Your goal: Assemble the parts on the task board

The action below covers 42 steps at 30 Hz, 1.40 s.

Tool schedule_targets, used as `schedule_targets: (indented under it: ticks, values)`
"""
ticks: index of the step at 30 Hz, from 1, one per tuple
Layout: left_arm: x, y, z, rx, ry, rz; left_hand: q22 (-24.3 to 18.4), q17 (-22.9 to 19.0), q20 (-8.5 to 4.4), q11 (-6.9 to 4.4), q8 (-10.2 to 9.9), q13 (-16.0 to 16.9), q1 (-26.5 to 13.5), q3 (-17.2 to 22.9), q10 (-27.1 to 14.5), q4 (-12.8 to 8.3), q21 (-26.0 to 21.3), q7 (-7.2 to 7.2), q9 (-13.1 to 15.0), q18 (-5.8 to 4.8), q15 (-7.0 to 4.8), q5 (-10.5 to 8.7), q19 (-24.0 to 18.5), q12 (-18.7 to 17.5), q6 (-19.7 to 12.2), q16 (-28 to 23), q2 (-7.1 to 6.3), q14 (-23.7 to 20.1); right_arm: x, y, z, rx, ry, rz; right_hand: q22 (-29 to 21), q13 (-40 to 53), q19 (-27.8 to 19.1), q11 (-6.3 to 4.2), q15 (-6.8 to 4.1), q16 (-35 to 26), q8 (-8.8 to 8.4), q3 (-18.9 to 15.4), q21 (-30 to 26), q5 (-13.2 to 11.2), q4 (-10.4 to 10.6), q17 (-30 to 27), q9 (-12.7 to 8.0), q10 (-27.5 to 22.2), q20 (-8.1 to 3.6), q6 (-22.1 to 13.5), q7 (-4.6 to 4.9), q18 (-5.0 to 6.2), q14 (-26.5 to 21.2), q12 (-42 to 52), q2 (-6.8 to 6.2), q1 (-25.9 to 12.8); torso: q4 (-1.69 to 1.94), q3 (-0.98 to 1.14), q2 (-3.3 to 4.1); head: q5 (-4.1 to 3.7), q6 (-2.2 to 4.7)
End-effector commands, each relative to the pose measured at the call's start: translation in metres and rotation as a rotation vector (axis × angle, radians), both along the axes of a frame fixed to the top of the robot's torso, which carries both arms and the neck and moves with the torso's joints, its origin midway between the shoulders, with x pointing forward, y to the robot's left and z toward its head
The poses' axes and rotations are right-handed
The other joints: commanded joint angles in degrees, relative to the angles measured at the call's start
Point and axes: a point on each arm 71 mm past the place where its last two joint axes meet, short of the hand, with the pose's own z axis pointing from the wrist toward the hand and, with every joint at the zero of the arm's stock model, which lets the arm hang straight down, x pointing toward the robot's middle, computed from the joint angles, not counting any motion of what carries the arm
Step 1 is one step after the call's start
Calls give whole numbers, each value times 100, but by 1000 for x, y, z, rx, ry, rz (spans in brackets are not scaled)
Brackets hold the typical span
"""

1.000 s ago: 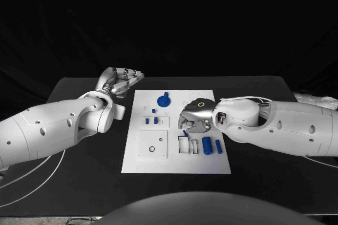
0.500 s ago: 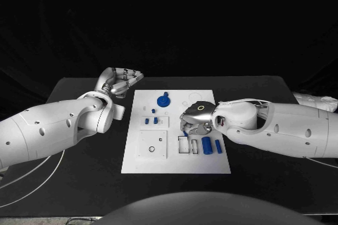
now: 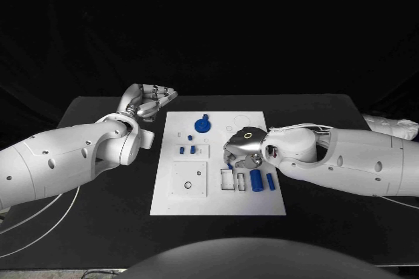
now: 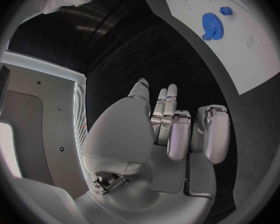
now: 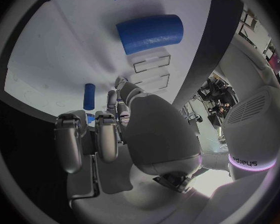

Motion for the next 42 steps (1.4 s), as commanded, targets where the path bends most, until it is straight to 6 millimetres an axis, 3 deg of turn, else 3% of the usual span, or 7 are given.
schedule_targets:
  ticks: [1, 21, 42]
  values:
    - [0, -2, 1, -3, -2, -18, 1419, 1500, -9, -21, 19, 7, -1, -43, 13, -2, -9, -19, 6, -64, -39, 34, 418, -2, 12, -7, 44, 605, 0, 0, -3, -24, -3, 5, 1510, -25, 609, 1, -49, 24, -39, 40, 26, 16, -6, 1509, 7, 42, -30, -33, 17, -83, 597, -50, -54, 7, 5, 0, 2, -3, 11]
    - [0, -1, 1, -2, -2, -17, 1419, 1500, -9, -21, 19, 7, -1, -43, 13, -2, -9, -19, 6, -64, -39, 34, 418, -2, 12, -7, 44, 605, 1, 0, -9, -17, 12, 2, 1510, -108, 609, 2, -46, 24, -68, 74, 26, 22, -21, 1509, -7, 142, -29, -125, 6, -83, 597, -59, -36, 13, 1, -2, 2, -2, 26]
    - [0, -1, 1, -2, -3, -17, 1419, 1500, -9, -21, 19, 7, -1, -43, 13, -2, -9, -19, 6, -64, -39, 34, 418, -2, 12, -7, 44, 605, 2, 7, -8, 28, 3, -28, 1510, -136, 609, 62, -18, 24, -15, -137, 26, -90, 226, 1509, 24, 209, -6, -56, 122, -83, 597, 44, -75, -425, -2, 0, -2, -11, 40]
